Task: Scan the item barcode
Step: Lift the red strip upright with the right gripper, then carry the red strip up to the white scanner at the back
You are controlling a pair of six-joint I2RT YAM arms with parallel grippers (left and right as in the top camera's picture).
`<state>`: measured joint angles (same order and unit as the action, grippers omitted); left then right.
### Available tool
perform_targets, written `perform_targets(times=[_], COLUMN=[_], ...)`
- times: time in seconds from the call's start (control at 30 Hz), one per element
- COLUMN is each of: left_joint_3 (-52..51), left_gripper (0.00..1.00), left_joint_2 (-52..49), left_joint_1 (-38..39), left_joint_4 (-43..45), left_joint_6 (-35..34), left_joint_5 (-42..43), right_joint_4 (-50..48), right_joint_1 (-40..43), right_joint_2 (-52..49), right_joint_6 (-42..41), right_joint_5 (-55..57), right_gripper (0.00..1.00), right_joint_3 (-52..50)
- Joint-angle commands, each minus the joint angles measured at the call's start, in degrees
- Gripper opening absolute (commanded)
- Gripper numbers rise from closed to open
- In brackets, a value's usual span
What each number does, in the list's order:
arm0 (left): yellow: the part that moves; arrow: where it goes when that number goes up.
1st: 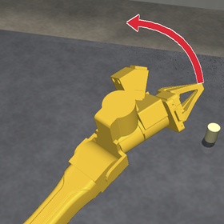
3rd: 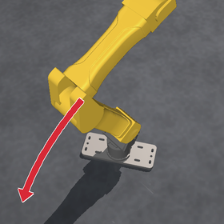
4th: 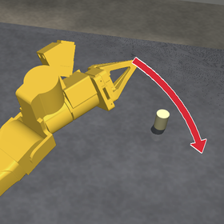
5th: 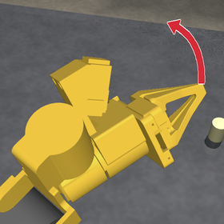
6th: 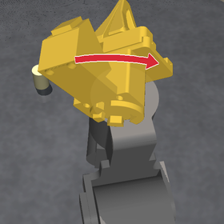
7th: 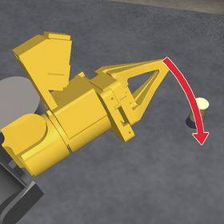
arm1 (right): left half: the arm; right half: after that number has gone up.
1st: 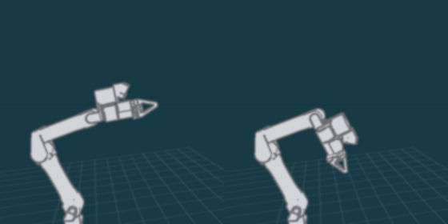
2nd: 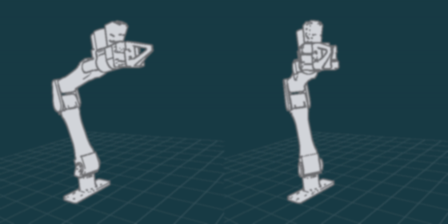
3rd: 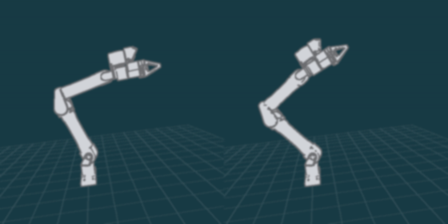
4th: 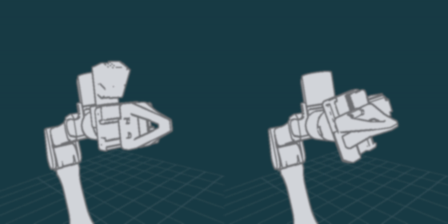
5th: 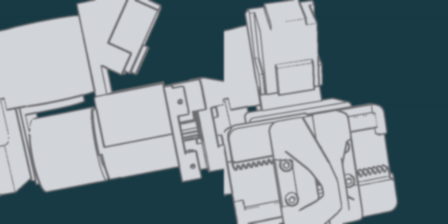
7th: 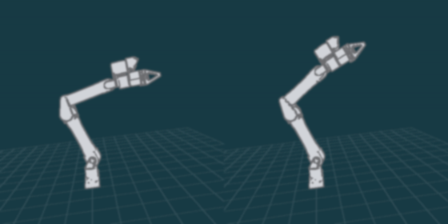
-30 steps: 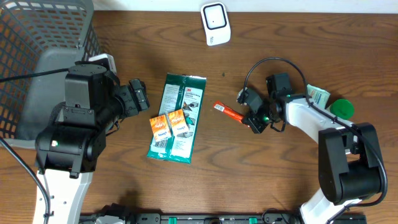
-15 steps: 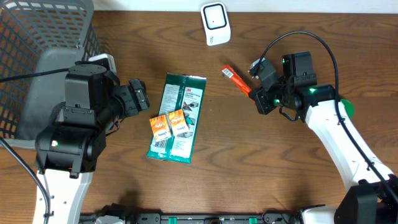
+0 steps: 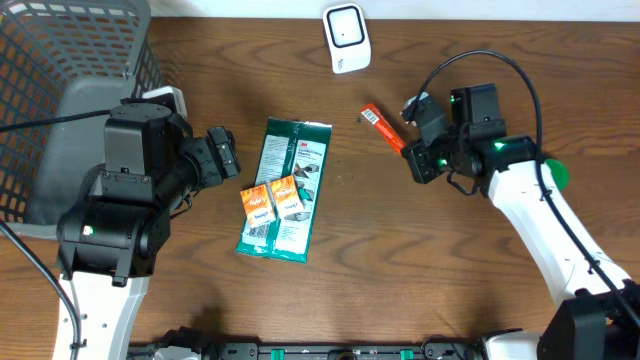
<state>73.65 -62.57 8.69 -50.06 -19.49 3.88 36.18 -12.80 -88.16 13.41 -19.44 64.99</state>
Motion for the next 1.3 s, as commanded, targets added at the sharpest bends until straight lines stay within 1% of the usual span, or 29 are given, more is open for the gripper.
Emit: perform_targets(times=[0.0,0.13,0.37,0.43,0.6,0.7,0.8,0.9,1.03,1.27], left_joint_3=[0.72,0.72,0.72,0.72,0.72,0.72,0.72,0.72,0.72,0.72], left_gripper=[0.90,0.90,0.90,0.90,0.90,0.90,0.90,0.90,0.90,0.90], left_joint_2=[0.09,0.09,0.09,0.09,0.09,0.09,0.09,0.09,0.09,0.09], left_joint_1=[-0.15,-0.15,-0.15,-0.15,-0.15,-0.15,-0.15,-0.15,-0.15,-0.15], left_joint_4=[0.00,0.00,0.00,0.00,0.00,0.00,0.00,0.00,0.00,0.00], left_joint_6=[0.13,0.13,0.13,0.13,0.13,0.13,0.13,0.13,0.13,0.13], left_joint_5=[-0.94,-0.94,-0.94,-0.94,-0.94,-0.94,-0.94,-0.94,-0.94,-0.94], right_joint_4=[0.04,-0.46,-0.33,-0.42,-0.15,-0.17,0.11,2.69,7.78,13.79], right_joint_1=[-1.18,-1.11,-1.14,-1.14,-1.14,-1.20,-1.38,-2.14,-4.44,-7.23], right_joint_2=[0.17,0.17,0.20,0.20,0.20,0.20,0.22,0.26,0.26,-0.07], right_joint_6=[-0.79,-3.76,-3.87,-5.03,-4.94,-2.03,-1.55,-1.51,0.74,6.49], right_joint_5=[1.20,1.20,1.60,1.60,1.64,1.68,6.03,12.96,22.01,31.01], right_gripper=[0.01,0.01,0.01,0.01,0.01,0.01,0.01,0.01,0.01,0.01], right_joint_3=[0.42,0.42,0.42,0.42,0.42,0.46,1.20,4.42,12.59,29.16])
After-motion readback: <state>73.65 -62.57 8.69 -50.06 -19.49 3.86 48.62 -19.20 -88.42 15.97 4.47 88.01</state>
